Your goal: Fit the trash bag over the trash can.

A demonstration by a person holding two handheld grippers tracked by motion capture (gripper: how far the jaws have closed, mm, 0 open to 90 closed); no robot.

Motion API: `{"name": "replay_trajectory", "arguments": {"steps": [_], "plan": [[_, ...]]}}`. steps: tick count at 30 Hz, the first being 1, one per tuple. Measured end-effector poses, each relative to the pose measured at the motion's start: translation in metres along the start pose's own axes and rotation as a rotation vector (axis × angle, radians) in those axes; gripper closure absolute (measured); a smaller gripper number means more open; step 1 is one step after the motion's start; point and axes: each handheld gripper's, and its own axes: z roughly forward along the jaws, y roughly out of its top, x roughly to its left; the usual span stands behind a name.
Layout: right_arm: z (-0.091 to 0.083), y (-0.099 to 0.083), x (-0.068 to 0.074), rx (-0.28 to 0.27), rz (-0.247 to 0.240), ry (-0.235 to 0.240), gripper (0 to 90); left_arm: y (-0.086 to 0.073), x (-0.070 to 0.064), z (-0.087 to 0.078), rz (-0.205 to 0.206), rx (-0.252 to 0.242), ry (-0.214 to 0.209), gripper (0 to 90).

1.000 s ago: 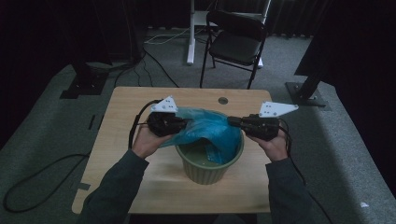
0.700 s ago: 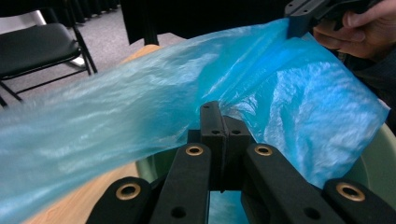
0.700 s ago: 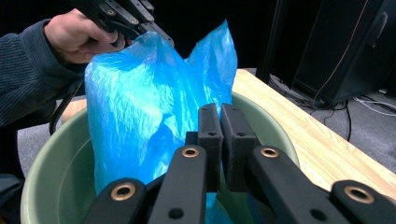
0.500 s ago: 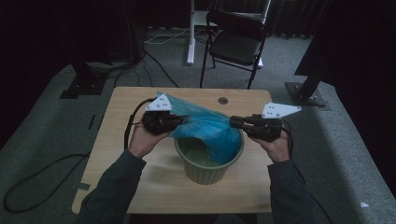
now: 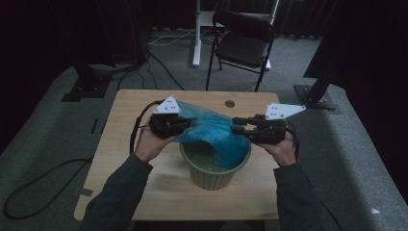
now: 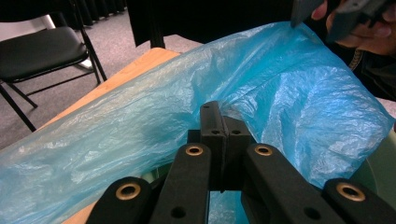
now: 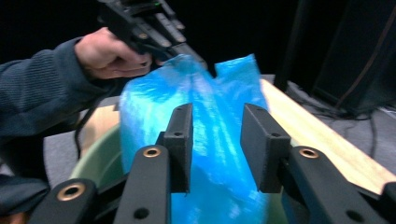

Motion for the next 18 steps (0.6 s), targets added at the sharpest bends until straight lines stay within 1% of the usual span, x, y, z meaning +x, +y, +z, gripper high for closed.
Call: {"name": "replay_trajectory", "arguments": {"steps": [4,8,11,18], "plan": [[0.006,0.002,0.005,0.02,-0.019,0.016,60.4,0.002,-0.001,0.001,0.002,-0.005,0.004,89.9],[0.009,0.005,0.006,0.027,-0.024,0.035,59.1,0.002,-0.001,0.001,0.0,-0.006,0.005,89.9],[0.011,0.006,0.008,0.035,-0.027,0.039,58.6,0.002,-0.001,0.001,-0.001,-0.01,0.005,89.9],[0.015,0.005,0.009,0.052,-0.032,0.032,58.5,0.003,-0.002,-0.001,-0.003,-0.017,0.001,89.9]]}}
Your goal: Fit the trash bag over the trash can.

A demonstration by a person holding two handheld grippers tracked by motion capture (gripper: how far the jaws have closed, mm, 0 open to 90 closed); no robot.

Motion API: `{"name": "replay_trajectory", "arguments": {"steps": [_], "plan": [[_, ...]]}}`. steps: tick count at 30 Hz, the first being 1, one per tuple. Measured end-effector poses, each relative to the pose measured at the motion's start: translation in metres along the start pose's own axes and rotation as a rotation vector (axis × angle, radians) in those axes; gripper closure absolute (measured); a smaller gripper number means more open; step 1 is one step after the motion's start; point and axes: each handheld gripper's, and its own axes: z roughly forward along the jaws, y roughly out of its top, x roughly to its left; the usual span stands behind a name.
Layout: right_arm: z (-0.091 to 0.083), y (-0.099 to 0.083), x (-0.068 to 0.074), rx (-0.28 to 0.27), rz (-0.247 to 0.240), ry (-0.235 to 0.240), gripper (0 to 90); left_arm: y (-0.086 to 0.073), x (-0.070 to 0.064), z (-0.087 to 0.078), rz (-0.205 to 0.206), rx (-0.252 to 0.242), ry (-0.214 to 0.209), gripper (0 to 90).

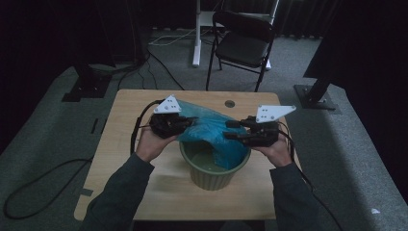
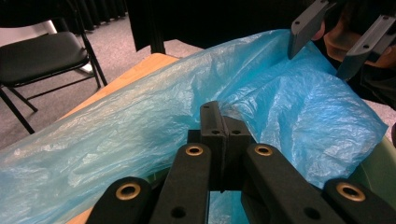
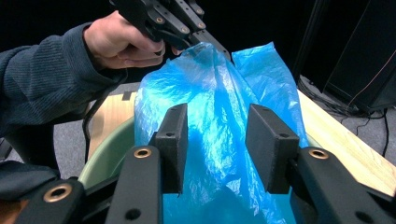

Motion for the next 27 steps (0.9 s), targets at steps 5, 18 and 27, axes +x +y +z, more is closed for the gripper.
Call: {"name": "replay_trajectory", "arguments": {"steps": [5,18,27], "plan": [[0.0029,-0.001,-0.0004,0.012,-0.008,-0.007,60.2,0.001,0.0,-0.0004,-0.002,-0.007,-0.002,89.9],[0.0107,-0.0039,0.0005,0.049,-0.009,-0.006,78.8,0.0016,0.0009,-0.0013,-0.018,-0.026,-0.006,89.9],[0.0051,-0.0042,0.0011,0.03,-0.018,-0.028,87.8,-0.0016,0.0025,-0.0016,-0.018,-0.017,0.001,89.9]]}}
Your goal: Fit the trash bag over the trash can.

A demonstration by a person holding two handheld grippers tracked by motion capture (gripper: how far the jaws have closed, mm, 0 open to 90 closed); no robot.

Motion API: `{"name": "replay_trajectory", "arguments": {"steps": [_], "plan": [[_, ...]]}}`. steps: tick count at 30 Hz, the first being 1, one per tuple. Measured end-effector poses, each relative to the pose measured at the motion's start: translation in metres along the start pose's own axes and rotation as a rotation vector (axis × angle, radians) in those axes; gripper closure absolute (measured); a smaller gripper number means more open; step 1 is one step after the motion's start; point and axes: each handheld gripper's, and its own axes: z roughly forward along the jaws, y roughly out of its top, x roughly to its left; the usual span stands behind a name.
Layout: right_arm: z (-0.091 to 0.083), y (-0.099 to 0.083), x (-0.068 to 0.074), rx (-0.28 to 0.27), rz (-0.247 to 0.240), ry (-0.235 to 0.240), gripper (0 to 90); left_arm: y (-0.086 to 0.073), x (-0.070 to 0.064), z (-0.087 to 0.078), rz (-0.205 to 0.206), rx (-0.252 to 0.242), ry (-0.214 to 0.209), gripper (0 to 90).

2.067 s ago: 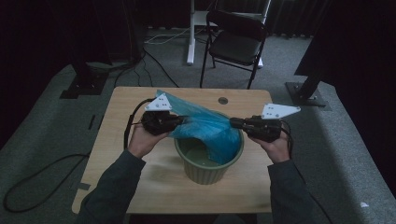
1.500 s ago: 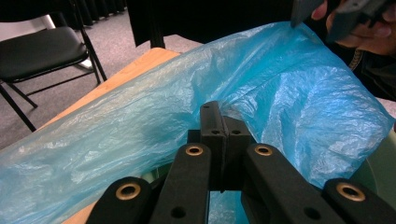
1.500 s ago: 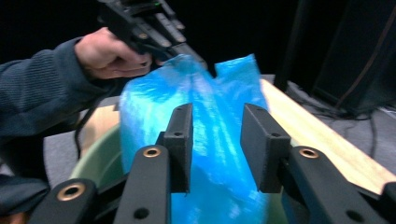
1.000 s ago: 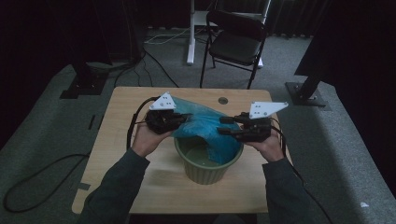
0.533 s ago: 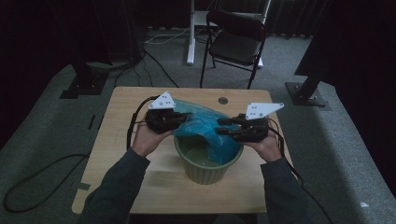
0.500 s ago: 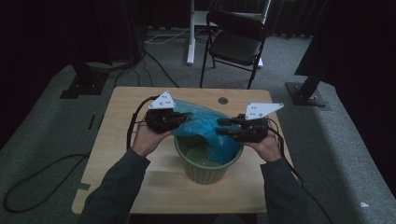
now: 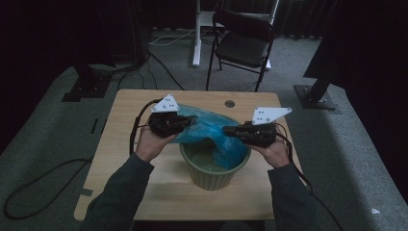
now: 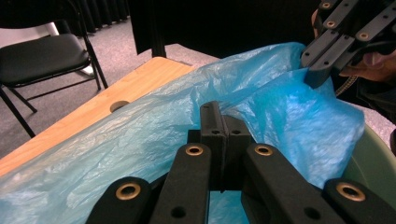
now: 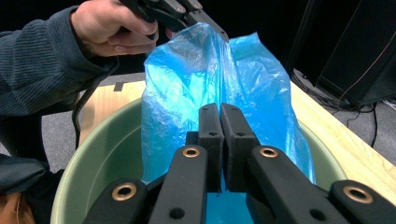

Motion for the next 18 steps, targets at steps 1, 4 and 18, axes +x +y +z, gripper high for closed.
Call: {"name": "replay_trajectory", "arguments": {"steps": [1,4,18], "plan": [[-0.0008,-0.0003,0.0001,0.0,0.0,-0.003,87.8,0.0001,-0.0007,0.0004,0.003,0.003,0.003,89.9],[-0.0022,-0.0011,0.0009,0.003,-0.003,-0.012,88.0,0.0001,-0.0012,0.0012,0.006,0.003,0.005,89.9],[-0.0056,-0.0028,0.0002,-0.028,0.0,-0.037,89.0,-0.0066,-0.0019,0.0044,-0.023,-0.014,-0.058,75.9]]}}
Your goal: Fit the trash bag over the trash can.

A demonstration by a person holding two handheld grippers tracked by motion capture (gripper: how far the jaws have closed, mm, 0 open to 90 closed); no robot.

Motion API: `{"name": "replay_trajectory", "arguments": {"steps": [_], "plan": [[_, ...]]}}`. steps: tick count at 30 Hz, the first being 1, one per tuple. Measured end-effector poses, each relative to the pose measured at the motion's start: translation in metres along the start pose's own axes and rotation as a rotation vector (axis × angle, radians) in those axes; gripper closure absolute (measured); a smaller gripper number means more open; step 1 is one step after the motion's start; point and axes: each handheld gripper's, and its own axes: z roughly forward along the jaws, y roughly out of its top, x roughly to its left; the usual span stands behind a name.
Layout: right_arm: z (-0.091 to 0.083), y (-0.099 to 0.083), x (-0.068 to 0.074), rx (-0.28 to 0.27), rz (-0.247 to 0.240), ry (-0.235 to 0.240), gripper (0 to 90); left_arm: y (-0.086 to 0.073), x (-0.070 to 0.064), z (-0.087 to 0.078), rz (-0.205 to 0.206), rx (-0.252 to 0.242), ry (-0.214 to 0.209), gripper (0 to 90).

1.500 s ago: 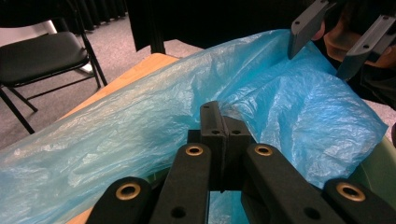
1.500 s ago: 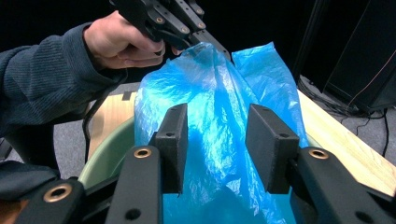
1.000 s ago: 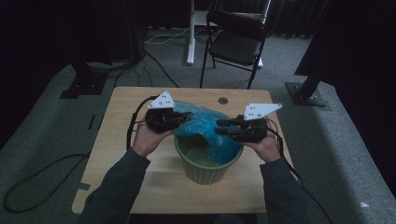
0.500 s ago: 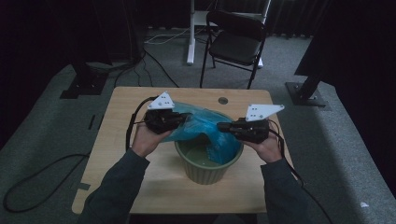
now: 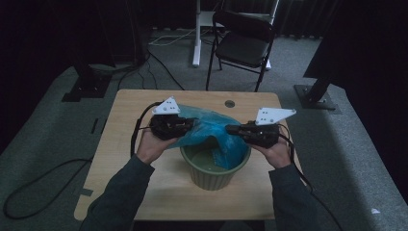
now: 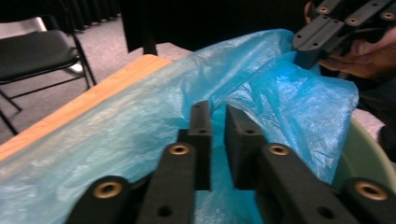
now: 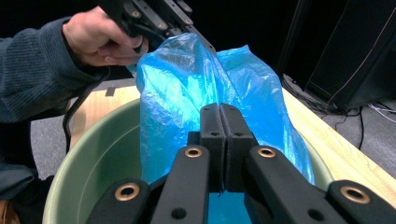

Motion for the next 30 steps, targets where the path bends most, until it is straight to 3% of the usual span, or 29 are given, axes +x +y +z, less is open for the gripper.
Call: {"name": "replay_trajectory", "arguments": {"steps": [3,5,6,9,10,16,21,24,30], "plan": [[0.001,0.0,0.0,-0.006,-0.001,0.0,89.0,0.0,-0.001,0.003,0.0,0.003,-0.028,65.9],[0.002,0.0,0.0,-0.014,-0.004,-0.003,89.1,0.0,-0.003,0.007,0.005,0.021,-0.034,64.0],[0.002,0.001,0.001,-0.02,-0.006,-0.004,89.1,0.0,-0.004,0.009,0.011,0.031,-0.035,66.3],[0.001,0.003,0.002,-0.027,-0.014,-0.007,89.1,-0.001,-0.008,0.014,0.034,0.059,-0.005,87.5],[0.0,0.003,0.002,-0.027,-0.017,-0.011,89.1,-0.001,-0.008,0.014,0.04,0.064,0.001,89.0],[-0.009,0.002,0.001,-0.036,-0.016,-0.03,89.3,-0.001,-0.003,0.007,0.022,0.038,0.033,89.3],[-0.009,0.0,0.001,-0.013,-0.022,-0.039,89.6,0.0,-0.004,0.003,0.037,0.035,0.056,89.2],[-0.009,0.0,0.001,-0.013,-0.022,-0.042,89.5,-0.001,-0.004,0.001,0.041,0.038,0.094,88.4],[-0.015,-0.002,-0.002,-0.026,-0.011,-0.066,89.6,-0.002,0.002,-0.009,0.011,0.015,0.125,88.3]]}}
